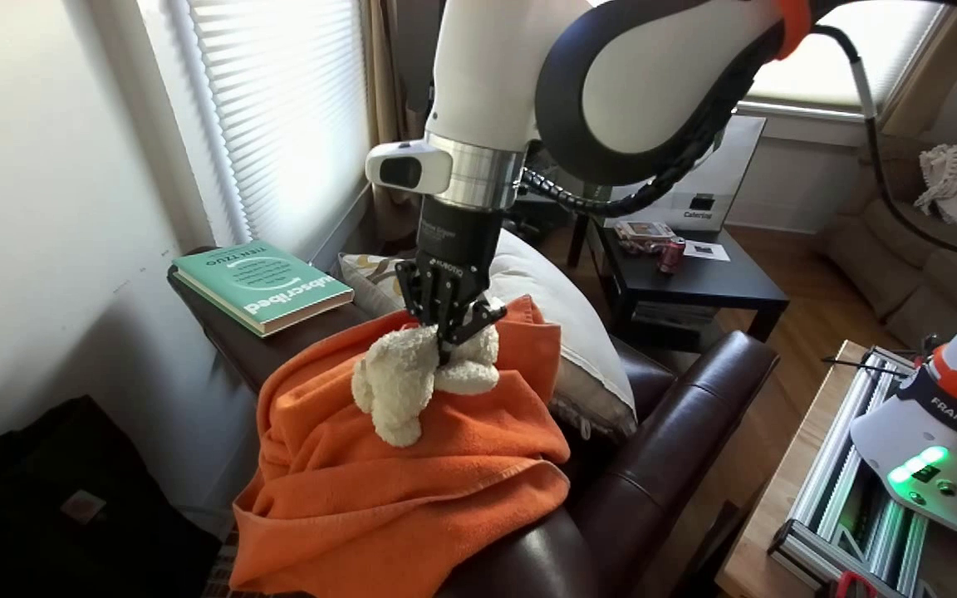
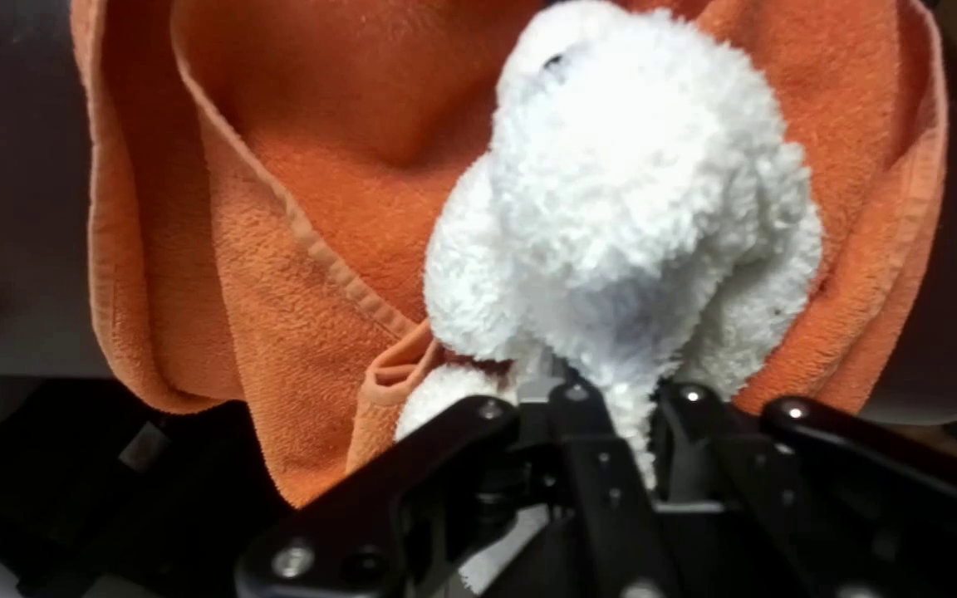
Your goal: Put the white doll on the orange towel
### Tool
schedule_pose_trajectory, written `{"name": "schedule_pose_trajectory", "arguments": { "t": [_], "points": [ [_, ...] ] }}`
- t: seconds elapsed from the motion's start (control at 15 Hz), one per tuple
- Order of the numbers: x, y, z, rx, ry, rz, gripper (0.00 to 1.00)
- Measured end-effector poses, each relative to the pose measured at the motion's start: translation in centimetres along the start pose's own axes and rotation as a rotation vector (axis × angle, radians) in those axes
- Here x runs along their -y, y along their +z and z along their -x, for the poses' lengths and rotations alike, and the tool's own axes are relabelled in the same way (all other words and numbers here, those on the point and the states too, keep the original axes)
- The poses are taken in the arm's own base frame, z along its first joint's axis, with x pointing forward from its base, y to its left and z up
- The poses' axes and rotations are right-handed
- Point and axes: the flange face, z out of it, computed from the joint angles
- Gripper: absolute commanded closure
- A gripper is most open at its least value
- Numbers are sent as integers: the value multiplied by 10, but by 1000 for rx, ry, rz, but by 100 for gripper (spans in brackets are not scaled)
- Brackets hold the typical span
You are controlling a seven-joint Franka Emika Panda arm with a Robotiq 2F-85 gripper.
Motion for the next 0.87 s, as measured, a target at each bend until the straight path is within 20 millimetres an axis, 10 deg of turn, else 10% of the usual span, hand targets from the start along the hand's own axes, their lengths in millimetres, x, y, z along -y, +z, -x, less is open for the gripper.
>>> {"name": "schedule_pose_trajectory", "arguments": {
  "t": [0.4,0.87],
  "points": [
    [-16,11,8,29,60,-48,12],
    [-5,-102,55,3,196,59,0]
  ]
}}
